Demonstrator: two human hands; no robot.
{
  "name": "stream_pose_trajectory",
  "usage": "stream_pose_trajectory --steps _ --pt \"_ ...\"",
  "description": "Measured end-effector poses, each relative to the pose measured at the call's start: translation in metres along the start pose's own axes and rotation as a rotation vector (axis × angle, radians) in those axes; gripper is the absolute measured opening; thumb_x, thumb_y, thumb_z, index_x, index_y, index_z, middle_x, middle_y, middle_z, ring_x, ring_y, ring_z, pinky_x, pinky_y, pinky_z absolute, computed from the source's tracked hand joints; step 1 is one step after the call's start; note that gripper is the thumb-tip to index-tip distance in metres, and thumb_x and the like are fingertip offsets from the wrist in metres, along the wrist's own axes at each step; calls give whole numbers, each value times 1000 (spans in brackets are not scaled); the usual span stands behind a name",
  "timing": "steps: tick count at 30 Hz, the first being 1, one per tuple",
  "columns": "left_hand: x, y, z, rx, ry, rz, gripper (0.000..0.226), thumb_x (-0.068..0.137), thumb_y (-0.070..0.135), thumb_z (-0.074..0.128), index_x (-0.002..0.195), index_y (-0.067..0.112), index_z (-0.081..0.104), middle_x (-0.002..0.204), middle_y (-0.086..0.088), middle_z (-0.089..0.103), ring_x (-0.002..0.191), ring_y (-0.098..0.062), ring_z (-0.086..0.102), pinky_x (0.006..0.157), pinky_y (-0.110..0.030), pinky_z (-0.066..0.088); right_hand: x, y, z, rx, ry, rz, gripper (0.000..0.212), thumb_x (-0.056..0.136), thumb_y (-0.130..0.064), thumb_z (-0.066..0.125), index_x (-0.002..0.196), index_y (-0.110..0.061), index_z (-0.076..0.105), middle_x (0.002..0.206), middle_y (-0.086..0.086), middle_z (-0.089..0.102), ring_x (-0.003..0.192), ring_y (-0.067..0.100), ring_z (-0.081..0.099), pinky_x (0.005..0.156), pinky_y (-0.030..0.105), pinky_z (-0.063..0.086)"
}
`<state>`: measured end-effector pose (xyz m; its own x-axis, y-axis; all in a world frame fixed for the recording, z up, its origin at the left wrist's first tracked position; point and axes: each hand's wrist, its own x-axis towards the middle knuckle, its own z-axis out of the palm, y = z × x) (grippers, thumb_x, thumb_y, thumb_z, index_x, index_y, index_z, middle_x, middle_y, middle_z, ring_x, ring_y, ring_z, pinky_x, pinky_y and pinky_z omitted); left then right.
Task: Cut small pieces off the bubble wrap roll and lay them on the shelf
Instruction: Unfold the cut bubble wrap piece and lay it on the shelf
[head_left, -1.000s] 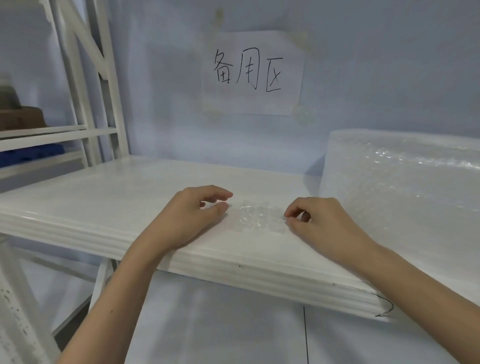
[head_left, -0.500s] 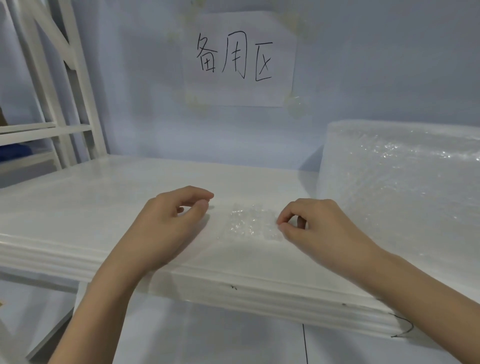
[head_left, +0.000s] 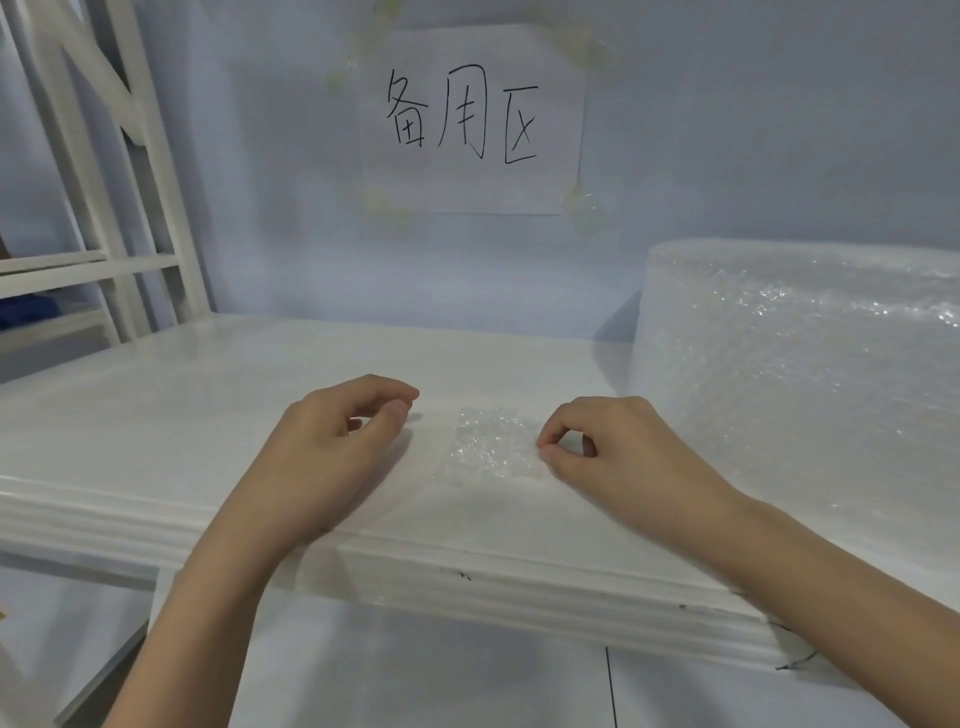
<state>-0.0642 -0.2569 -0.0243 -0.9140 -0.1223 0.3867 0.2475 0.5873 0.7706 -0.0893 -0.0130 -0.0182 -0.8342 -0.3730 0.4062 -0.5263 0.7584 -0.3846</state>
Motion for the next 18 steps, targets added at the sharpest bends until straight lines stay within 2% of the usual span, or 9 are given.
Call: stream_pose_trajectory --steps 5,12,18 --pt "-1 3 1 18 -5 3 21 96 31 51 102 37 70 106 26 68 100 2 60 74 -15 41 2 2 3 -12 -8 2 15 88 -22 56 84 -24 71 84 -13 63 72 -16 48 58 14 32" --pt "-1 6 1 55 -5 7 23 96 29 50 105 34 71 107 24 67 100 7 58 75 -12 41 5 7 6 -16 -2 3 14 88 -25 57 82 -25 70 84 -14 64 70 -14 49 61 22 36" --pt "-1 5 1 74 -6 6 23 95 30 51 104 34 71 106 20 69 99 6 60 77 -14 43 8 9 7 -17 -1 9 13 87 -26 58 82 -27 70 86 -16 66 68 -14 49 61 24 37"
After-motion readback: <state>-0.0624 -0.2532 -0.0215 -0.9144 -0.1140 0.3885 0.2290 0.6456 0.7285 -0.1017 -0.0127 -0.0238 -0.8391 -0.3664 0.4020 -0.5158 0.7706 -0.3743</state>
